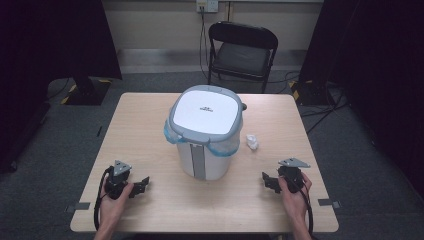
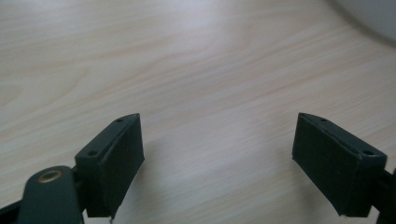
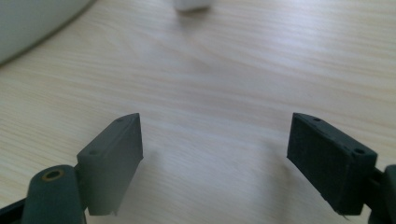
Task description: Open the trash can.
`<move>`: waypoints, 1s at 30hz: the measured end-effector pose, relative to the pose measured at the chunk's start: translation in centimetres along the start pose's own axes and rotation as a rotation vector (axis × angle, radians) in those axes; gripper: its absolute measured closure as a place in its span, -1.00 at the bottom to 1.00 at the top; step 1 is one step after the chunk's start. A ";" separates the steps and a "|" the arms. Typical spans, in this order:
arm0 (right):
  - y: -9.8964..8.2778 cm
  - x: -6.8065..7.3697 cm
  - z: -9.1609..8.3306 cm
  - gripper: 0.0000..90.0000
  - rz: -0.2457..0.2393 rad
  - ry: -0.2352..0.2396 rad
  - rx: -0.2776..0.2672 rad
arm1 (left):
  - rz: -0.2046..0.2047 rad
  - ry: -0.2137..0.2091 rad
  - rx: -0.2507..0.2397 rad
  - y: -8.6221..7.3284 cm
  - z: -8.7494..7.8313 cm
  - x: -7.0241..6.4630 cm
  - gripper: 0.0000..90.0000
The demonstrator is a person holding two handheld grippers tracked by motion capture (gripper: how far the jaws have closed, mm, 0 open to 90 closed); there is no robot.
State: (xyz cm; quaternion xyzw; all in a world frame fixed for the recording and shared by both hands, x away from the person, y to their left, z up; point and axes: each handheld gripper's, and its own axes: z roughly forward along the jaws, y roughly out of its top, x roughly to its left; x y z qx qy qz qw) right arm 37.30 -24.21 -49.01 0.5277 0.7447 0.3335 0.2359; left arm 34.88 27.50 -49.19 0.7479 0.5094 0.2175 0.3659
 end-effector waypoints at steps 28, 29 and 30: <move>5.7 6.9 2.9 -0.62 -0.113 0.205 -0.125 | 0.066 -0.248 -0.222 7.4 -1.2 -9.0 -0.64; 5.7 7.1 2.9 -0.62 -0.120 0.193 -0.126 | 0.071 -0.249 -0.225 7.5 -1.2 -9.1 -0.64; 5.8 7.1 2.8 -0.62 -0.123 0.188 -0.126 | 0.077 -0.258 -0.237 7.7 -1.2 -9.3 -0.64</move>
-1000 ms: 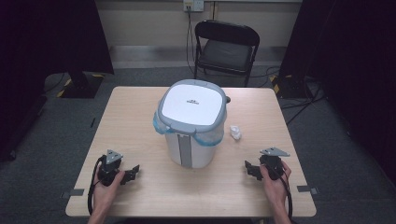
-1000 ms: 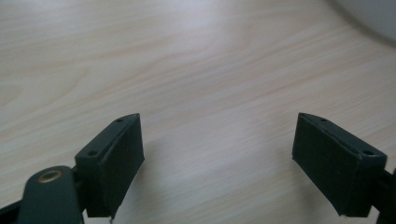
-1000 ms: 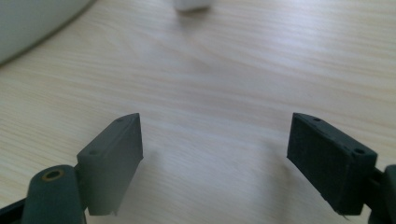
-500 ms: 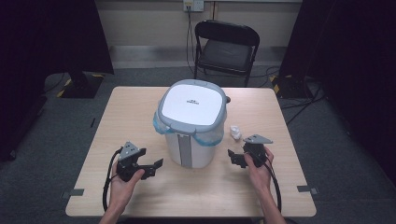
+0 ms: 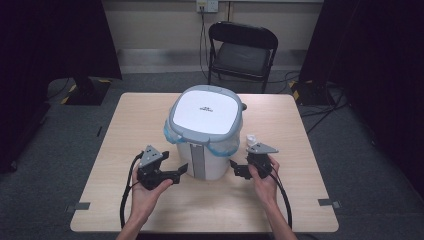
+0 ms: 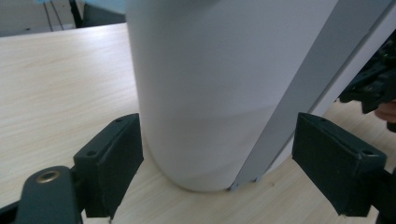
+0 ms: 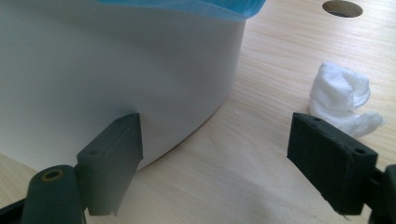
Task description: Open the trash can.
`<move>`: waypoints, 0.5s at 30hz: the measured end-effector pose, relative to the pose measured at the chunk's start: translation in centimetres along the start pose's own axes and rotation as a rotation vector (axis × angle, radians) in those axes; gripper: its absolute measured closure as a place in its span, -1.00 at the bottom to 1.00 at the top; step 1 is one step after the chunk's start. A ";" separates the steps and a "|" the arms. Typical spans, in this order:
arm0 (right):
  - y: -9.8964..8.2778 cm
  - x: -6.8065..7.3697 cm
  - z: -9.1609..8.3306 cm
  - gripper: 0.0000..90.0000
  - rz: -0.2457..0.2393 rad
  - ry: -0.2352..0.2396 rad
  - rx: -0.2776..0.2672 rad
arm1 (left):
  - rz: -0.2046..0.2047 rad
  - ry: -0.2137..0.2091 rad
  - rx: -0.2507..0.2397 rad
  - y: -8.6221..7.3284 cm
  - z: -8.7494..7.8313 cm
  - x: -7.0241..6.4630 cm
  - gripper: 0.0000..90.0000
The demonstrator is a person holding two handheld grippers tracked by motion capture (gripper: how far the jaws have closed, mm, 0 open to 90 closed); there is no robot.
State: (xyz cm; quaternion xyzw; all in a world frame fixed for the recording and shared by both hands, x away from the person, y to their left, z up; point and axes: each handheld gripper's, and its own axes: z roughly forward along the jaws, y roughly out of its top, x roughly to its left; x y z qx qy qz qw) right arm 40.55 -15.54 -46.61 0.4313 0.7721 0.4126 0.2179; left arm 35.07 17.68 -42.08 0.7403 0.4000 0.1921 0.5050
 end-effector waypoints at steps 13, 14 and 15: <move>0.4 1.4 0.3 -0.40 -0.024 0.053 0.008 | 0.025 0.078 0.019 0.4 1.1 0.5 -0.61; 0.5 1.6 0.4 -0.40 -0.029 0.054 0.010 | -0.010 0.075 0.021 0.4 1.2 0.9 -0.64; 0.5 1.8 0.5 -0.42 -0.028 0.061 0.010 | -0.017 0.067 0.016 0.4 1.3 1.1 -0.66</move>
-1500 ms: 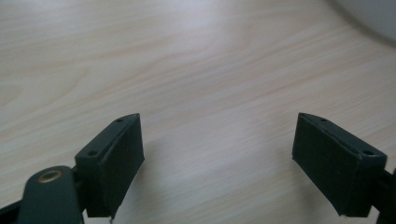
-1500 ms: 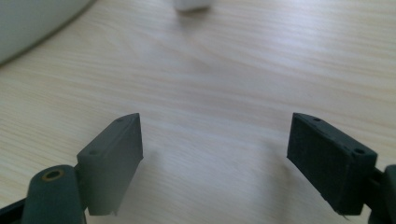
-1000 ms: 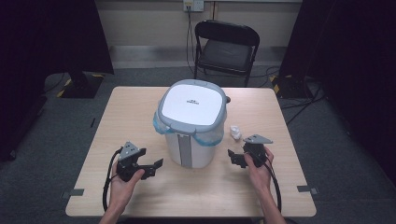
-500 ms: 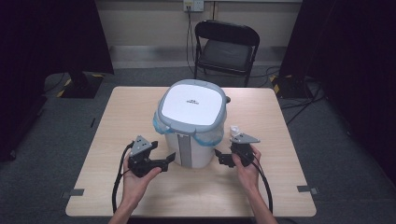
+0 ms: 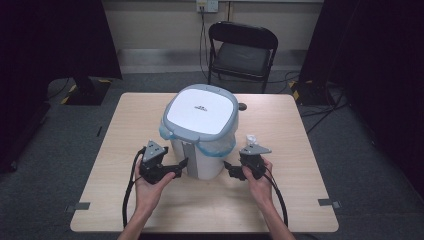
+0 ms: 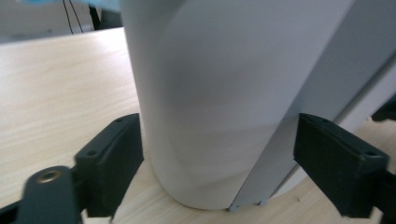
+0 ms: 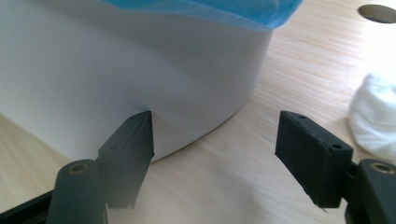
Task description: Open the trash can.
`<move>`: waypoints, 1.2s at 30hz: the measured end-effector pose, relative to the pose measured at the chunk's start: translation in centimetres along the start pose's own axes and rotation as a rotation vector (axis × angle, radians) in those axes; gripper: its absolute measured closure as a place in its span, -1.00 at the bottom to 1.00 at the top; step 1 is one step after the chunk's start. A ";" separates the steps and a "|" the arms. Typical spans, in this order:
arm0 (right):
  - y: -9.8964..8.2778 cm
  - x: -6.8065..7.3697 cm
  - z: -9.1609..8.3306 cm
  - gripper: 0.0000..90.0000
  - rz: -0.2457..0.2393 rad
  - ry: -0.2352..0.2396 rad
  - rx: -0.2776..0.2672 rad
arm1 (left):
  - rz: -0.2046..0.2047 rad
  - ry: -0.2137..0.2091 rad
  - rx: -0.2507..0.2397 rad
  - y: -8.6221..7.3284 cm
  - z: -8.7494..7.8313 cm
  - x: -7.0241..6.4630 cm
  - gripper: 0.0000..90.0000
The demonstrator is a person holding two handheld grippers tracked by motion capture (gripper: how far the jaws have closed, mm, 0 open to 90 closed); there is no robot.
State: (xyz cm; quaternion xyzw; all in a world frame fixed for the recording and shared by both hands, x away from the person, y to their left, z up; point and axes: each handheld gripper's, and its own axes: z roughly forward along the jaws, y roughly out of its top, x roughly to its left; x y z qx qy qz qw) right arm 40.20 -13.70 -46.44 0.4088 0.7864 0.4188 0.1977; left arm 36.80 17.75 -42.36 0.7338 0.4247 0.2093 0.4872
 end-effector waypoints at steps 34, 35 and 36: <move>7.8 -8.8 4.3 -0.45 0.038 -0.144 -0.057 | -0.029 0.096 0.030 2.6 3.6 9.5 -0.25; 8.1 -9.0 4.8 -0.44 0.034 -0.157 -0.058 | -0.025 0.097 0.035 2.8 3.8 9.7 -0.25; 8.3 -9.2 5.2 -0.43 0.036 -0.168 -0.055 | -0.027 0.095 0.038 2.9 4.1 10.0 -0.24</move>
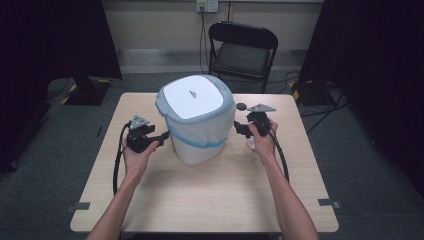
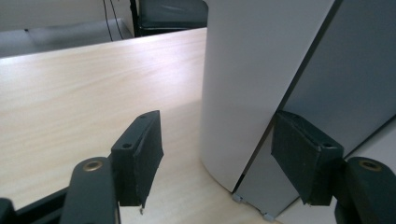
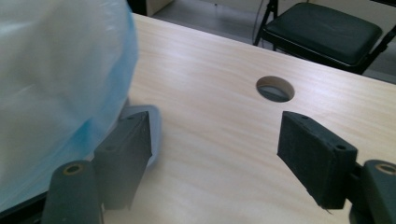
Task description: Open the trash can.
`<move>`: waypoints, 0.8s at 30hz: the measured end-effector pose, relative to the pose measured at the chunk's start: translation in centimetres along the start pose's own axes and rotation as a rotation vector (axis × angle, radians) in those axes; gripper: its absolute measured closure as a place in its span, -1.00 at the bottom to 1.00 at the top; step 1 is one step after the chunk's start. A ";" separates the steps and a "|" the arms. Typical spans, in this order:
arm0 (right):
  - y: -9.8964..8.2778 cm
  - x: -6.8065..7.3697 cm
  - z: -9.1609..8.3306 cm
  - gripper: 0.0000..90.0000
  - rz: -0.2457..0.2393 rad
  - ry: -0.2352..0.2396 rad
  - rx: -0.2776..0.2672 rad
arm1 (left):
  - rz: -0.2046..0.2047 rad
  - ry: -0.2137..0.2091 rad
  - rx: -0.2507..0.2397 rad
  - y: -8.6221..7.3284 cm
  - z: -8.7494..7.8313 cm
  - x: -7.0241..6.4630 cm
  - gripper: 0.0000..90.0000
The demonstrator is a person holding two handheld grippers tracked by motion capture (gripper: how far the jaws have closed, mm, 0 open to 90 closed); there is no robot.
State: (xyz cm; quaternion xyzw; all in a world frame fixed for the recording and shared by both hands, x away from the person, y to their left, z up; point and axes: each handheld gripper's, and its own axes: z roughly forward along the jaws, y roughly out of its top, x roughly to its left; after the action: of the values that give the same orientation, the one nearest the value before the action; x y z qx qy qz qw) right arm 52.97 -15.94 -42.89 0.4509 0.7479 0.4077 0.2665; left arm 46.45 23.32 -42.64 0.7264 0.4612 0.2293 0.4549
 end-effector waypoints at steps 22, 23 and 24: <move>-0.1 3.3 0.6 0.62 0.017 0.152 -0.081 | 0.002 -0.111 -0.040 0.2 1.7 0.9 0.54; -0.2 3.4 0.4 0.63 0.018 0.161 -0.075 | 0.019 -0.118 -0.035 0.2 1.6 0.9 0.58; -0.4 3.6 0.1 0.69 0.019 0.160 -0.075 | 0.030 -0.133 -0.026 0.2 1.5 0.9 0.59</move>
State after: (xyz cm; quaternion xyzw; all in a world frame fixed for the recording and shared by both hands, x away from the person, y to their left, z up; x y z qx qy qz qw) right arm 51.23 -12.76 -43.36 0.4136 0.7466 0.4727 0.2190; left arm 48.12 23.42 -43.29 0.7409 0.4161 0.1933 0.4906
